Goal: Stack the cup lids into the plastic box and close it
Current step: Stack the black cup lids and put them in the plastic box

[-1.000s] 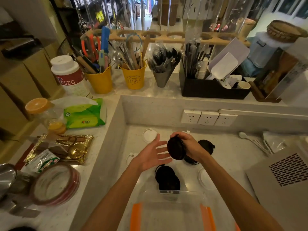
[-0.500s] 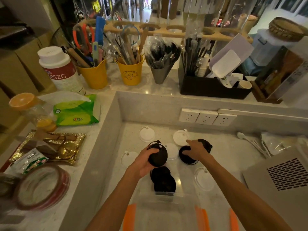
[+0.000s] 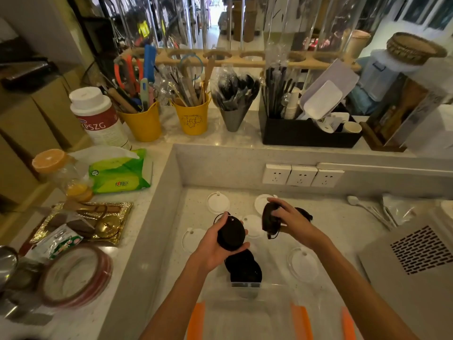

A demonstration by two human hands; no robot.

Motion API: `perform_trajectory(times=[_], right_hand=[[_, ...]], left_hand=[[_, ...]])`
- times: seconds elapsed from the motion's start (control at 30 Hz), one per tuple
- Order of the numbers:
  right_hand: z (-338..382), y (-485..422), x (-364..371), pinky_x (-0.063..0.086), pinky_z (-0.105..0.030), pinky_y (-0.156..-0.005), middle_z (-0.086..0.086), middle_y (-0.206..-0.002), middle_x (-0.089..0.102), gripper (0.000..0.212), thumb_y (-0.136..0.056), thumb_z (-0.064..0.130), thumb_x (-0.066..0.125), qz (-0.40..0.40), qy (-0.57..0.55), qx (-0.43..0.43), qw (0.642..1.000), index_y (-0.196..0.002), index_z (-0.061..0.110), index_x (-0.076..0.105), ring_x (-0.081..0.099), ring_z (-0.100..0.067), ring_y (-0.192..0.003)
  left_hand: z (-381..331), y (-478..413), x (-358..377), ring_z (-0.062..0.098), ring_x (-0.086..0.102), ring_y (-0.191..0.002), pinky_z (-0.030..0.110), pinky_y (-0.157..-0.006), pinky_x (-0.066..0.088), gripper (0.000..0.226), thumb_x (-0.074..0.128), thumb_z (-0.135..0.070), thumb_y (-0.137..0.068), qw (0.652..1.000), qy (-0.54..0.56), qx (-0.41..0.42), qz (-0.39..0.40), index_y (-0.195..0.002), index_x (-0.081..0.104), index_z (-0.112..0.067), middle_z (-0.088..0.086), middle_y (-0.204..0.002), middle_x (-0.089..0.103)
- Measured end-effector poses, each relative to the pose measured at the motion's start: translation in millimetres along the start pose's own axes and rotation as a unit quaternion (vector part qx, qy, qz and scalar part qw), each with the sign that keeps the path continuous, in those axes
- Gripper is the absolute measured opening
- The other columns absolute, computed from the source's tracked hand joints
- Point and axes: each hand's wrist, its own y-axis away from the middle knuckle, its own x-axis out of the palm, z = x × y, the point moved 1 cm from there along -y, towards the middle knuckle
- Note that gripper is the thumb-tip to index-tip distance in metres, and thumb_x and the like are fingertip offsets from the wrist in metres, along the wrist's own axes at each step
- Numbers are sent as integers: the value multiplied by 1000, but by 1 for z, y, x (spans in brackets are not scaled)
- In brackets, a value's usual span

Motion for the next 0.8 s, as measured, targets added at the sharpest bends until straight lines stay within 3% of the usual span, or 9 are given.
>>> perform_trajectory(times=[0.1,0.27,0.37,0.5,0.53,0.63,0.73,0.8], right_hand=[[20,37,16,61,-38,-79,-19,-132,60,48,-89,14,52,36,-199,-37,979,-136,13,56,57,-36,-121],[23,68,41,59,-39,-84,-16,-127,64,41,-89,13,65,27,-205,-81,975,-129,18,62,62,-36,-117],[12,75,53,57,-42,-92,-14,-128,64,43,-84,17,72,36,-171,-99,980,-125,21,64,61,-35,-120],[-5,77,75,59,-37,-83,-9,-121,69,36,-83,17,75,-37,-255,-127,958,-116,24,65,65,-30,-114],[-8,77,83,60,-33,-80,-7,-118,70,32,-84,18,75,-75,-248,-131,957,-114,25,64,67,-27,-111],[-16,79,106,56,-18,-74,0,-113,66,21,-90,29,70,-189,-89,-162,964,-106,29,56,66,-14,-107],[-22,81,126,53,-12,-68,13,-105,61,14,-96,39,58,-210,12,-173,962,-105,36,48,64,-9,-104],[-21,83,132,54,-12,-68,20,-98,58,21,-99,47,48,-203,81,-169,961,-119,42,43,64,-5,-96]], left_hand=[[10,12,11,44,64,-119,66,-94,51,61,77,-44,-83,1000,-4,0,28,-132,57,-14,25,-134,63],[26,39,25,40,65,-119,64,-98,49,56,77,-54,-81,994,-13,4,113,-120,73,-13,22,-130,67],[31,55,26,37,63,-123,60,-99,49,60,69,-60,-85,989,-49,14,139,-127,69,-18,17,-131,67],[34,66,25,35,57,-131,57,-106,46,67,66,-61,-85,988,-60,76,119,-137,61,-19,17,-142,60],[34,68,25,35,57,-132,56,-109,45,69,66,-62,-83,989,-56,95,104,-137,60,-19,17,-144,59],[34,71,23,33,56,-134,49,-110,46,74,57,-71,-83,989,-40,128,64,-140,57,-23,16,-146,57],[34,74,21,33,56,-133,48,-107,49,75,49,-76,-84,988,-39,150,27,-141,57,-27,15,-143,59],[32,75,22,31,60,-129,44,-102,54,77,44,-79,-83,985,-64,162,10,-139,59,-28,13,-139,63]])
